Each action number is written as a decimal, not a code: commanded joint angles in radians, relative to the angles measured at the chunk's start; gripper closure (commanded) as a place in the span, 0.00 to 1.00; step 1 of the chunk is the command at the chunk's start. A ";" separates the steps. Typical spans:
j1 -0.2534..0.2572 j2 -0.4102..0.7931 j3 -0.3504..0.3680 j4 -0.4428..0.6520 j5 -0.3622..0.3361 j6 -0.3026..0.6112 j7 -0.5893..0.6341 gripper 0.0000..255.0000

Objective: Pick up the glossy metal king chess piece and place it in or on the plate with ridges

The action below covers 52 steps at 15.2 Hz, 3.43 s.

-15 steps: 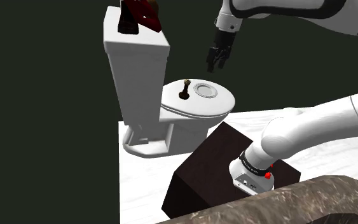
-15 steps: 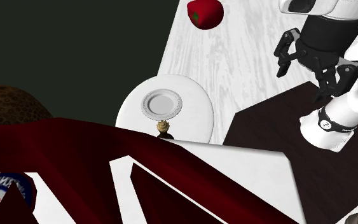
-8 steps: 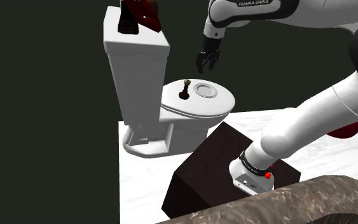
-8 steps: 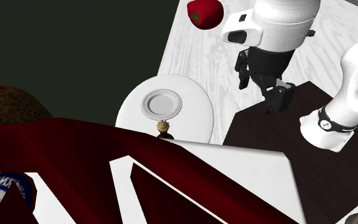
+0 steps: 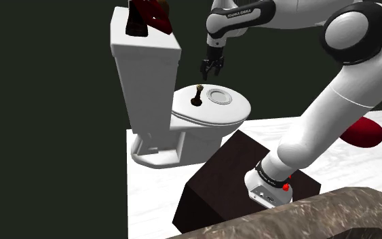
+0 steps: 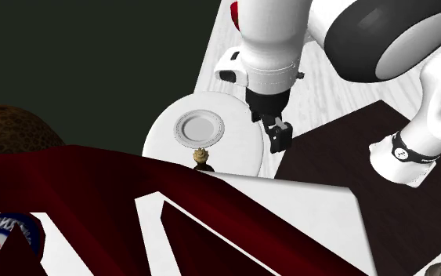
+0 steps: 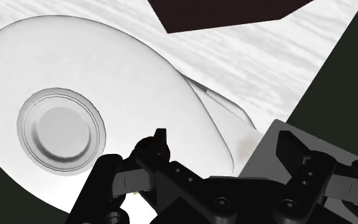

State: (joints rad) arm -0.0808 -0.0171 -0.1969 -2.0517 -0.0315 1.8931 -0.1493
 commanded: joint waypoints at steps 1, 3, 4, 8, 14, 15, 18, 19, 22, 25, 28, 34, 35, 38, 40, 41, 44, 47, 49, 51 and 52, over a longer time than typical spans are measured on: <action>-0.011 0.079 -0.012 0.048 0.004 0.025 -0.015 0.00; -0.022 0.156 -0.019 0.106 0.012 0.039 -0.025 0.00; -0.028 0.194 -0.023 0.137 0.016 0.044 -0.030 0.00; -0.054 0.351 -0.032 0.275 0.034 0.052 -0.048 0.00; -0.106 0.599 -0.038 0.535 0.062 0.025 -0.066 0.00; -0.116 0.639 -0.038 0.582 0.065 0.016 -0.067 0.00; -0.117 0.647 -0.036 0.554 0.067 0.052 -0.068 0.00; -0.118 0.650 -0.036 0.545 0.067 0.064 -0.069 0.00; -0.119 0.661 -0.035 0.521 0.070 0.099 -0.070 0.00; -0.119 0.663 -0.034 0.516 0.070 0.106 -0.070 0.00; -0.119 0.663 -0.034 0.516 0.070 0.106 -0.070 0.00; -0.119 0.663 -0.034 0.516 0.070 0.106 -0.070 1.00; -0.120 0.663 -0.034 0.516 0.070 0.106 -0.070 1.00; -0.120 0.663 -0.034 0.516 0.070 0.106 -0.070 1.00; -0.120 0.663 -0.034 0.516 0.070 0.106 -0.070 1.00; -0.119 0.663 -0.034 0.516 0.070 0.106 -0.070 1.00; -0.118 0.643 -0.037 0.525 0.066 0.077 -0.071 1.00; -0.116 0.624 -0.040 0.537 0.063 0.047 -0.071 1.00; -0.116 0.612 -0.041 0.546 0.061 0.026 -0.072 1.00; -0.115 0.601 -0.042 0.556 0.059 0.005 -0.072 1.00; -0.115 0.596 -0.043 0.562 0.058 -0.005 -0.072 1.00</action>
State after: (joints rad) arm -0.1964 0.5857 -0.2394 -1.4941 0.0276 1.8986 -0.2220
